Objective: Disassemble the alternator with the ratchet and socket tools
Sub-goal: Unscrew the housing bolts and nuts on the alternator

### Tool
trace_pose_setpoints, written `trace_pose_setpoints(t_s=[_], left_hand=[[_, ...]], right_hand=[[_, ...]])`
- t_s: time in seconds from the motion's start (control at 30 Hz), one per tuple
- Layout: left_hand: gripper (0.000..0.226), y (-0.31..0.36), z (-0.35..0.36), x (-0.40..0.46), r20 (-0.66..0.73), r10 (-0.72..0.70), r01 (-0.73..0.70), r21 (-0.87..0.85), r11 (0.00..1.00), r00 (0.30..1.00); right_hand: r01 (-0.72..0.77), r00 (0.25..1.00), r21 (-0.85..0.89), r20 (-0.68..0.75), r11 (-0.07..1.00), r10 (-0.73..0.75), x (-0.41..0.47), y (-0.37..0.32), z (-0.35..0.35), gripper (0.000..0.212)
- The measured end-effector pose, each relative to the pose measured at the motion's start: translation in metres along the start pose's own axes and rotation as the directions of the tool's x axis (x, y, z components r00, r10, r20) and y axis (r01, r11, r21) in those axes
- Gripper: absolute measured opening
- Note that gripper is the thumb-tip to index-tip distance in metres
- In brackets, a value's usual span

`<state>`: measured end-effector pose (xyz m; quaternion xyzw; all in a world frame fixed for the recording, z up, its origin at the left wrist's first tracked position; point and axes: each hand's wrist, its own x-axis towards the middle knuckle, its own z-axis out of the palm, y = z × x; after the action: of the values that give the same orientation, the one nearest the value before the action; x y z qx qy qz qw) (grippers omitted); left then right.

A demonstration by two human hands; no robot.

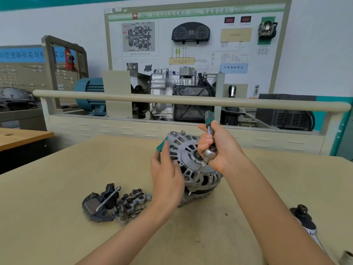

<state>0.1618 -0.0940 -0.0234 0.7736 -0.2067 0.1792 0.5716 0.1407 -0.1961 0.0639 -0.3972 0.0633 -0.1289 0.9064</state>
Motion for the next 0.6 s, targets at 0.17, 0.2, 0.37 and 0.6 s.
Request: trace_pose_setpoints(t_s=[0.17,0.2,0.37,0.6], left_hand=[[0.029,0.013,-0.017,0.008,0.335,0.336,-0.377,0.063,0.924,0.88],[0.031,0.016,-0.021,0.013,0.422,0.318,-0.371,0.048,0.927,0.849],[0.031,0.023,-0.035,0.031,0.616,0.282,-0.336,-0.029,0.941,0.735],[0.038,0.013,-0.026,0.029,0.582,0.388,-0.416,-0.092,0.905,0.715]], right_hand=[[0.014,1.0,-0.072,-0.003,0.997,-0.014,0.002,0.001,-0.003,0.033],[0.023,0.999,-0.094,-0.021,0.995,-0.026,0.002,0.003,-0.003,0.032],[0.036,0.998,-0.111,-0.039,0.993,-0.041,0.004,0.012,0.002,0.032],[-0.007,0.979,-0.294,0.191,0.956,0.066,0.004,0.006,-0.008,0.041]])
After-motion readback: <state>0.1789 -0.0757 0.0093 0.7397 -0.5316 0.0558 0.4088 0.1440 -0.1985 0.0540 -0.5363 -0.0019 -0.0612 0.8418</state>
